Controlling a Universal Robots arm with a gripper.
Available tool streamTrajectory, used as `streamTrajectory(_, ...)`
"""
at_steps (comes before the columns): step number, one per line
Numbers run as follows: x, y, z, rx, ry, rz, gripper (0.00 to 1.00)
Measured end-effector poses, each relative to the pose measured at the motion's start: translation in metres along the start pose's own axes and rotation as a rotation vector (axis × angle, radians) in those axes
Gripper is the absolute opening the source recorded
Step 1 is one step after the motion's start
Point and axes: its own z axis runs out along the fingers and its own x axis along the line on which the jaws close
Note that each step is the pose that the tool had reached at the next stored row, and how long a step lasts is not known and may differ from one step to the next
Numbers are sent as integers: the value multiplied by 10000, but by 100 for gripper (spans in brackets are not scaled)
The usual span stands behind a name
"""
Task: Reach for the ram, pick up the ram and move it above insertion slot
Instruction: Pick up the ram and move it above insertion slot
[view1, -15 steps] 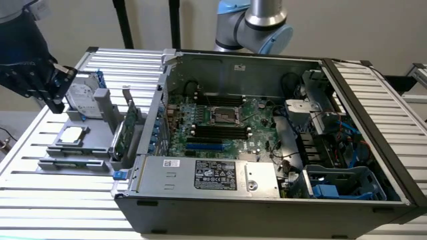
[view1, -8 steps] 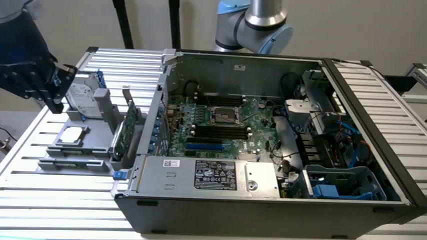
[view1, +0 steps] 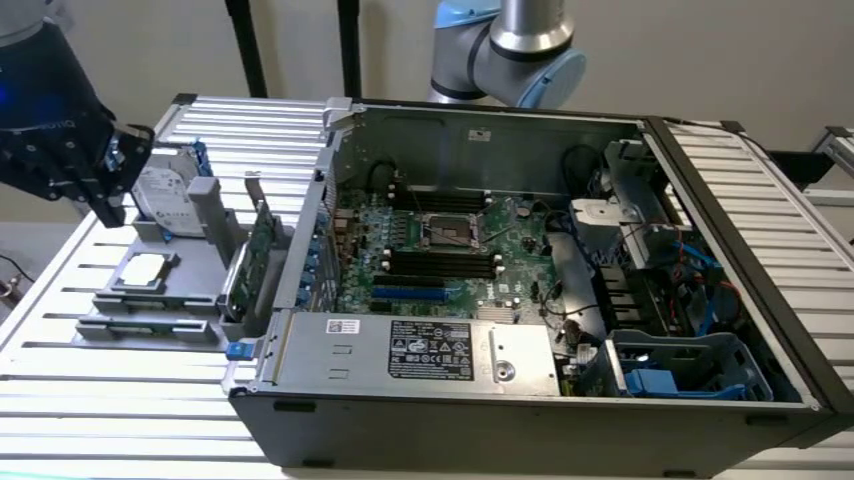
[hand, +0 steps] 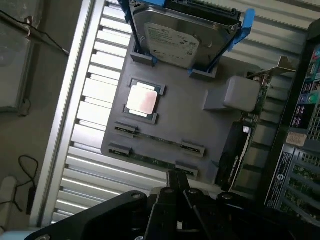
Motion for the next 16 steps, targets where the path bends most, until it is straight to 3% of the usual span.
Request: streamTrajectory(16,0,0,0,-12,142,-2883,11)
